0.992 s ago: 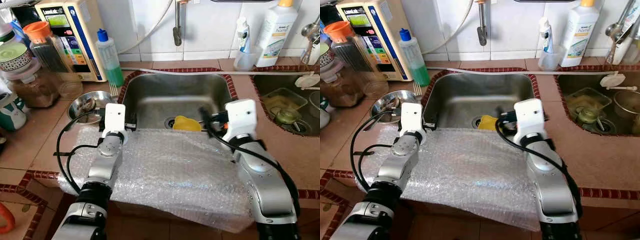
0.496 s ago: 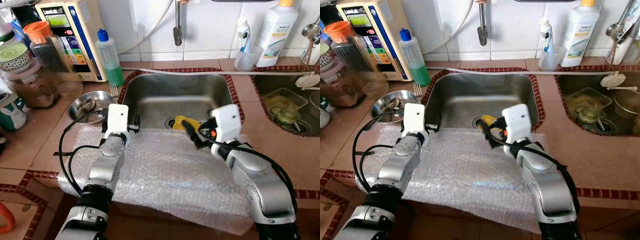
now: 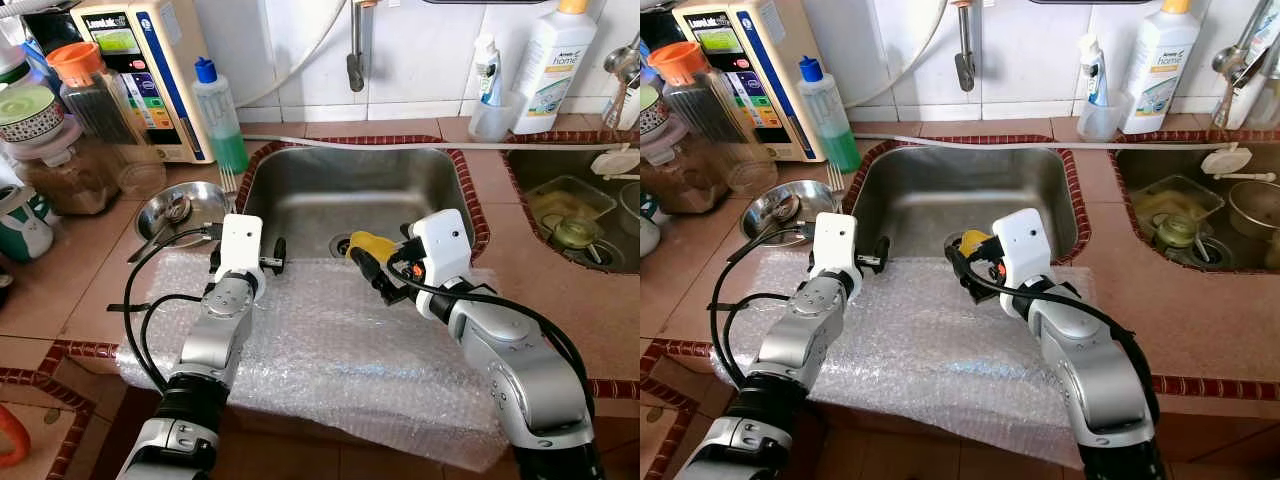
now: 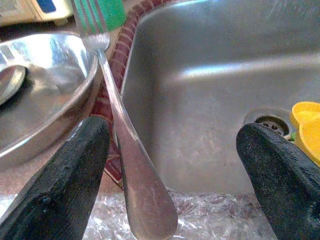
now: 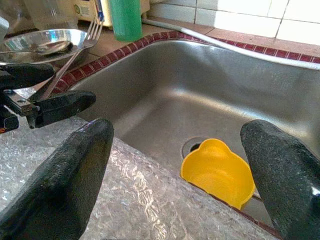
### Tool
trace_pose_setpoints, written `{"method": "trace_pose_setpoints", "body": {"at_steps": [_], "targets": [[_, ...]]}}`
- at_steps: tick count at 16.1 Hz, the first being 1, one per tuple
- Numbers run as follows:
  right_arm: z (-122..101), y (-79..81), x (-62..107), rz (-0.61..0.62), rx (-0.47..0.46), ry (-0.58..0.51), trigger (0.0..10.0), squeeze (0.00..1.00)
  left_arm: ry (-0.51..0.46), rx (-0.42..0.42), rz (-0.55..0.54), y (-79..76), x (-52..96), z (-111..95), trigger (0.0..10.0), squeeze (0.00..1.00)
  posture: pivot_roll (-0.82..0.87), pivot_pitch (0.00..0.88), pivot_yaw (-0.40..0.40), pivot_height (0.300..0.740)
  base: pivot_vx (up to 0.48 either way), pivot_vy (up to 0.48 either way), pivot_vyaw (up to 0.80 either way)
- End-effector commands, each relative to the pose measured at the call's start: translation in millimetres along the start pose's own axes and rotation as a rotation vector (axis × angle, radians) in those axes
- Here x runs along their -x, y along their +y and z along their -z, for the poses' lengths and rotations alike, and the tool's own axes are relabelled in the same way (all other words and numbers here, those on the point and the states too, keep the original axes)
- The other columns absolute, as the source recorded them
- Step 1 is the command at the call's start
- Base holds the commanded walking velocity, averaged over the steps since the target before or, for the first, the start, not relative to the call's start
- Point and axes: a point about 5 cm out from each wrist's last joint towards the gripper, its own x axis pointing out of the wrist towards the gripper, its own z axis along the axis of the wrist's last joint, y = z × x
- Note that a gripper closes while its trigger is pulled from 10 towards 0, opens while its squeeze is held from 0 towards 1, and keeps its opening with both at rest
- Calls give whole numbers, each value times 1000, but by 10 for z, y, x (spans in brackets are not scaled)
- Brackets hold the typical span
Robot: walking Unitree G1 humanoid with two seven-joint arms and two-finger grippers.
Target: Kitchen organization
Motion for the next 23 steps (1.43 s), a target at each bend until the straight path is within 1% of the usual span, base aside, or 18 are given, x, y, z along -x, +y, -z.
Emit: {"method": "trace_pose_setpoints", "body": {"at_steps": [1, 6, 10, 13, 14, 15, 18, 21, 22, 23], "targets": [[-56, 50, 3, -25, 9, -15, 10000, 0, 34, -3, -15, 37, -13, 40, 10000, 0, -304, 127, 142, 740, 0, 0, 0], [-68, 52, 13, -16, 20, -15, 10000, 0, 67, 21, -49, 105, -59, 69, 10000, 0, -309, 128, 140, 740, 0, 0, 0], [-75, 55, 13, -14, 24, -18, 10000, 0, 88, 31, -99, 165, -86, 97, 10000, 0, -305, 129, 136, 740, 0, 0, 0], [-84, 55, 10, -12, 30, -22, 10000, 0, 121, 43, -148, 235, -106, 154, 10000, 0, -306, 130, 135, 740, 0, 0, 0], [-86, 54, 11, -11, 34, -22, 10000, 0, 134, 61, -160, 255, -109, 178, 3961, 0, -306, 131, 136, 740, 0, 0, 0], [-88, 57, 12, -10, 39, -23, 10000, 0, 151, 64, -182, 290, -106, 215, 0, 0, -308, 133, 136, 740, 0, 0, 0], [-92, 60, 14, -7, 47, -26, 10000, 0, 172, 68, -213, 345, -101, 270, 0, 0, -307, 134, 137, 740, 0, 0, 0], [-95, 59, 9, -6, 50, -27, 10000, 0, 164, 71, -214, 342, -104, 262, 0, 0, -306, 132, 136, 740, 0, 0, 0], [-96, 54, 5, -5, 51, -28, 10000, 0, 87, 71, -193, 312, -117, 132, 6431, 0, -305, 126, 135, 740, 0, 0, 0], [-96, 52, 4, -4, 52, -28, 10000, 0, 63, 61, -188, 304, -120, 88, 6431, 0, -305, 126, 135, 740, 0, 0, 0]]}}
